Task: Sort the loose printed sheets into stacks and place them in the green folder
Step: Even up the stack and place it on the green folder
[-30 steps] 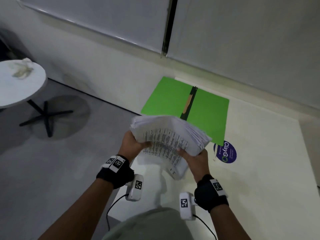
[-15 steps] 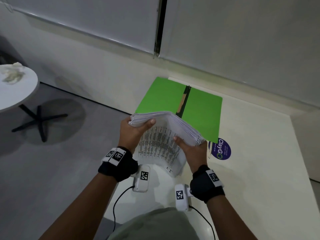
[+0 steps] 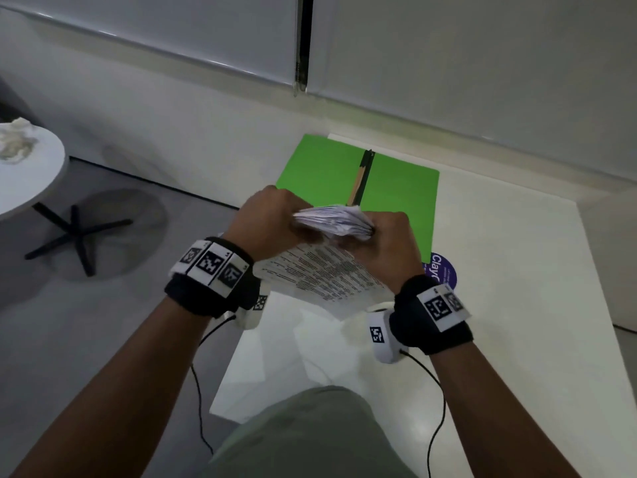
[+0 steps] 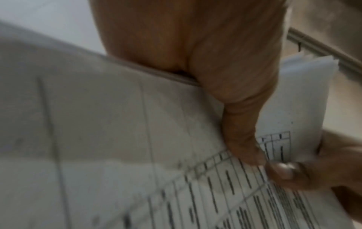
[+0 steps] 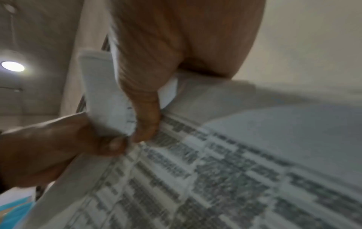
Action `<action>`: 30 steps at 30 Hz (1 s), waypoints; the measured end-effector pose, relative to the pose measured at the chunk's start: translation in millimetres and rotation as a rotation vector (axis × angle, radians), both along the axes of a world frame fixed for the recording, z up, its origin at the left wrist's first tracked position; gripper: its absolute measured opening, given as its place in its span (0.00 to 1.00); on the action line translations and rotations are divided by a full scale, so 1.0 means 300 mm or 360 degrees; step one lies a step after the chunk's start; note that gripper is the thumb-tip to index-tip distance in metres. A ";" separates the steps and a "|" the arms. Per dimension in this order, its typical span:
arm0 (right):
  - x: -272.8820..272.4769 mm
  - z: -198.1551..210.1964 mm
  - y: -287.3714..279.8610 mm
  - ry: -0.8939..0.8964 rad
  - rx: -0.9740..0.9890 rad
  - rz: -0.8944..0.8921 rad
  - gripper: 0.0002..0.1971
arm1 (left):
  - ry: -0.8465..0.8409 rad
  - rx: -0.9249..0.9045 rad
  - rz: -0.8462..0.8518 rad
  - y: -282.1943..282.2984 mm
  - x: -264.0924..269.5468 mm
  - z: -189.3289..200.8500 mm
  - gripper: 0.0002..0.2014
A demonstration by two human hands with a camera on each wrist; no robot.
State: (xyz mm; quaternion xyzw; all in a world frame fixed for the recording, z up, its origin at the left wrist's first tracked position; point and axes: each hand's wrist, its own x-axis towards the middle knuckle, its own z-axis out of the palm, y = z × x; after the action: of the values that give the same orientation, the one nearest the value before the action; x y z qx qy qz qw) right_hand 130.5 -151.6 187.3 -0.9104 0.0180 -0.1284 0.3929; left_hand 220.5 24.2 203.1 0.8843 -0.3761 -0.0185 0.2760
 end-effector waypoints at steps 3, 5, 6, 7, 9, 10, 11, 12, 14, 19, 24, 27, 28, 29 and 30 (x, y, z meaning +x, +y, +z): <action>-0.050 -0.033 -0.121 0.0288 0.0220 -0.0098 0.20 | 0.0153 -0.0195 0.0100 0.058 0.015 -0.077 0.15; -0.114 -0.100 -0.249 0.0348 0.0443 -0.0376 0.28 | 0.0369 -0.0355 0.0275 0.124 0.047 -0.134 0.22; -0.147 -0.137 -0.306 0.0353 0.0542 -0.0516 0.32 | 0.0507 -0.0463 0.0360 0.161 0.062 -0.159 0.27; -0.181 -0.170 -0.343 0.0373 0.0647 -0.0588 0.37 | 0.0649 -0.0599 0.0447 0.193 0.074 -0.186 0.29; -0.230 -0.235 -0.365 0.0407 0.0971 -0.0479 0.45 | 0.0920 -0.0874 0.0538 0.221 0.074 -0.219 0.22; -0.242 -0.261 -0.351 0.0424 0.1182 -0.0350 0.46 | 0.1015 -0.0985 0.0538 0.217 0.065 -0.228 0.17; -0.250 -0.281 -0.332 0.0415 0.1363 -0.0239 0.45 | 0.1084 -0.1067 0.0541 0.203 0.054 -0.240 0.16; -0.250 -0.291 -0.316 0.0374 0.1487 -0.0210 0.42 | 0.1124 -0.1133 0.0539 0.186 0.043 -0.249 0.16; -0.238 -0.294 -0.294 0.0206 0.1542 -0.0332 0.35 | 0.1151 -0.1210 0.0509 0.150 0.028 -0.262 0.18; -0.238 -0.296 -0.277 -0.0099 0.1314 -0.0655 0.23 | 0.1184 -0.1380 0.0525 0.087 0.014 -0.290 0.20; -0.253 -0.311 -0.212 -0.0258 0.1307 -0.0822 0.15 | 0.1140 -0.1332 0.0685 0.032 -0.034 -0.387 0.15; -0.274 -0.411 -0.154 -0.0091 0.1370 -0.1022 0.11 | 0.1054 -0.0823 0.0891 0.011 -0.101 -0.519 0.05; -0.292 -0.442 -0.138 -0.0003 0.1380 -0.1036 0.16 | 0.1038 -0.0662 0.0914 0.014 -0.131 -0.567 0.07; -0.312 -0.453 -0.123 0.0119 0.1369 -0.1017 0.20 | 0.1066 -0.0604 0.0934 0.018 -0.158 -0.600 0.09; -0.331 -0.462 -0.116 0.0210 0.1354 -0.0996 0.16 | 0.1129 -0.0625 0.0958 0.025 -0.175 -0.622 0.11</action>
State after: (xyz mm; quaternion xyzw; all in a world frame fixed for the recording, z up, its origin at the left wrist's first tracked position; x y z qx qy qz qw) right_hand 31.4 -186.3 48.8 -0.6278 0.3639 -0.1635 0.6683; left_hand 168.0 31.6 16.3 0.8243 0.0162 -0.1663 0.5410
